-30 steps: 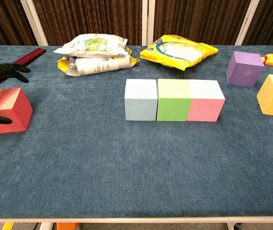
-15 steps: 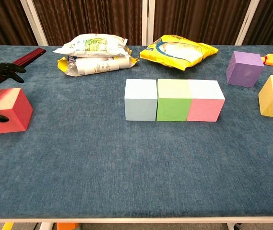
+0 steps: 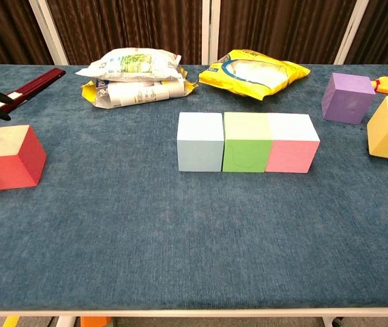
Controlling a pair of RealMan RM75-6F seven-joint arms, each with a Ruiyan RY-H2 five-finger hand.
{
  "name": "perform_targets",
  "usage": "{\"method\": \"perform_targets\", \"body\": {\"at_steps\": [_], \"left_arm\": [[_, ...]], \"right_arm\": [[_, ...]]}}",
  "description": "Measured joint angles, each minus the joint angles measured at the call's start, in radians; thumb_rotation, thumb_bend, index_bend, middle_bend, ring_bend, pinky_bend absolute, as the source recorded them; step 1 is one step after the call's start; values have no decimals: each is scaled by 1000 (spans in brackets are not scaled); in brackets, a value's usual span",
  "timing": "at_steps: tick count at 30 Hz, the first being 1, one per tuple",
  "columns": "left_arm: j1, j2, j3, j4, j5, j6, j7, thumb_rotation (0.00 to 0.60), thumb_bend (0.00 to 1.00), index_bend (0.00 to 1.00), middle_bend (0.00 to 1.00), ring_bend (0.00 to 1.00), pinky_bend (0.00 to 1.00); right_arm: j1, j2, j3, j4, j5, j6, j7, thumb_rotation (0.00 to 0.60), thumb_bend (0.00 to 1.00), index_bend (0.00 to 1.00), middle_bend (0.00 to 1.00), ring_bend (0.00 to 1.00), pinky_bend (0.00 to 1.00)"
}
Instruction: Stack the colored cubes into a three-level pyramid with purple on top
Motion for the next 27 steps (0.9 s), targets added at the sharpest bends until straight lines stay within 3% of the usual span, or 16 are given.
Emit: {"method": "perform_targets", "body": {"at_steps": [14, 27], "left_arm": [[-1, 2, -13, -5, 7, -3, -26, 600, 202, 60, 231, 0, 20], [27, -14, -10, 0, 30, 37, -57, 600, 211, 72, 389, 14, 36]], "right_arm": [[-6, 49, 14, -53, -30, 22, 50, 600, 85, 0, 420, 0, 0], [-14, 62, 12, -78, -29, 40, 38, 600, 84, 0, 414, 0, 0]]}}
